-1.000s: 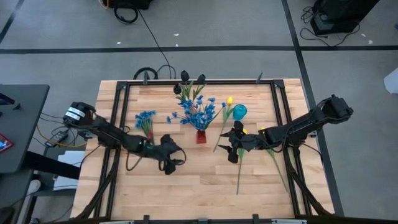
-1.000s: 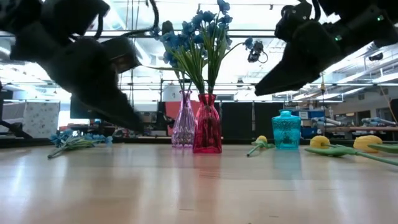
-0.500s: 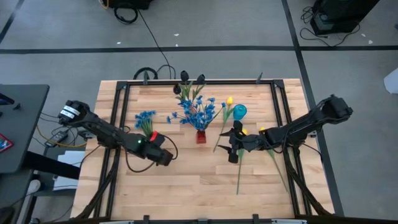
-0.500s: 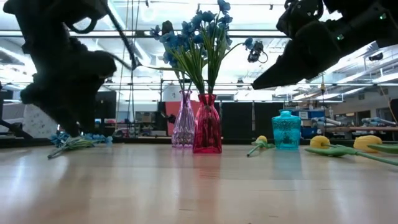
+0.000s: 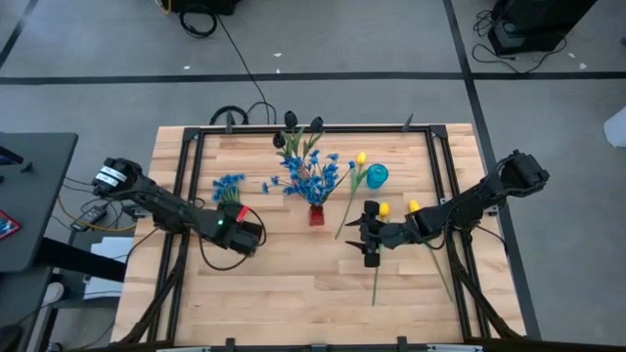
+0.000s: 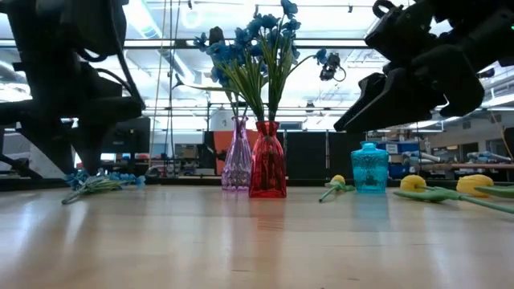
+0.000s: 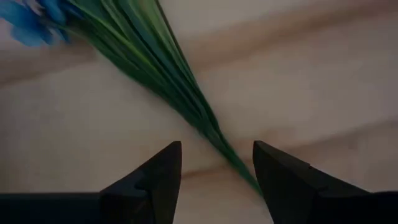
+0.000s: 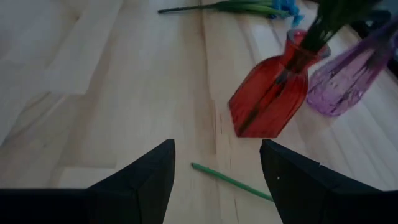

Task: Sort flowers into vase by color
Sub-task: Put the blue flowers into the red vase

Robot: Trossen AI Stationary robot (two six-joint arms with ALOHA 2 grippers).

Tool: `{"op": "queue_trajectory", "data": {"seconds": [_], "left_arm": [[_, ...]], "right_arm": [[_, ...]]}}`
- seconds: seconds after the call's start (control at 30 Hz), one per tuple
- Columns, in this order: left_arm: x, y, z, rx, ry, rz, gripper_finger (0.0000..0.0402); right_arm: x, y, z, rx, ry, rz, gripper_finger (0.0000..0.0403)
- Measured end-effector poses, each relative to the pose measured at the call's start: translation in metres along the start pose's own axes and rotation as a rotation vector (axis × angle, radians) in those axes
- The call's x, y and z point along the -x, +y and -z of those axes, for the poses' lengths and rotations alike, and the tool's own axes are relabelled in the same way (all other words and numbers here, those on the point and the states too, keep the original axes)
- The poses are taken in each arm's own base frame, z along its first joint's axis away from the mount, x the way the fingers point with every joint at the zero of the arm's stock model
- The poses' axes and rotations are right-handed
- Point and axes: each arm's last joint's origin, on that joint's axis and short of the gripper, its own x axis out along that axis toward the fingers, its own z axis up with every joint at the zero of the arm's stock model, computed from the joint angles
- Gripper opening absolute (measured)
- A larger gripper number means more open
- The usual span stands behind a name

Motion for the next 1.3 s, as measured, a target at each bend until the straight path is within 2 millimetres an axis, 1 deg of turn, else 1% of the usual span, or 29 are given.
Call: {"op": "queue_trajectory", "data": {"seconds": [0.1,0.3,0.47,0.6,0.87,0.97,1.07,1.17,1.3], "left_arm": [[-0.007,-0.002,-0.001,0.041,-0.021,-0.03,0.0202],[-0.028,-0.009,0.004,0.037,-0.001,-0.115,0.0202],[-0.031,-0.011,0.005,0.032,-0.013,-0.128,0.0197],[-0.031,-0.01,0.005,0.027,-0.019,-0.13,0.0167],[-0.031,-0.002,0.004,-0.036,-0.038,-0.205,0.0058],[-0.031,0.0,0.004,-0.061,-0.04,-0.228,0.0027],[-0.03,0.003,0.003,-0.08,-0.043,-0.256,0.0014],[-0.027,0.004,0.001,-0.082,-0.057,-0.251,0.0016],[-0.013,0.008,-0.006,-0.083,-0.109,-0.181,0.0023]], "right_arm": [[0.0,0.001,0.0,0.028,-0.003,-0.02,0.0245],[0.0,0.002,-0.001,0.082,-0.005,-0.048,0.0245],[0.0,0.002,-0.001,0.097,-0.011,-0.05,0.0245],[0.0,0.002,-0.002,0.094,-0.019,-0.05,0.0245],[0.0,0.002,-0.003,0.082,-0.028,-0.05,0.0245],[0.0,0.002,-0.003,0.08,-0.031,-0.05,0.0245],[0.0,0.002,-0.003,0.068,-0.032,-0.05,0.0245],[0.0,0.002,-0.003,0.06,-0.032,-0.05,0.0245],[0.0,0.002,-0.004,0.052,-0.033,-0.05,0.0245]]}}
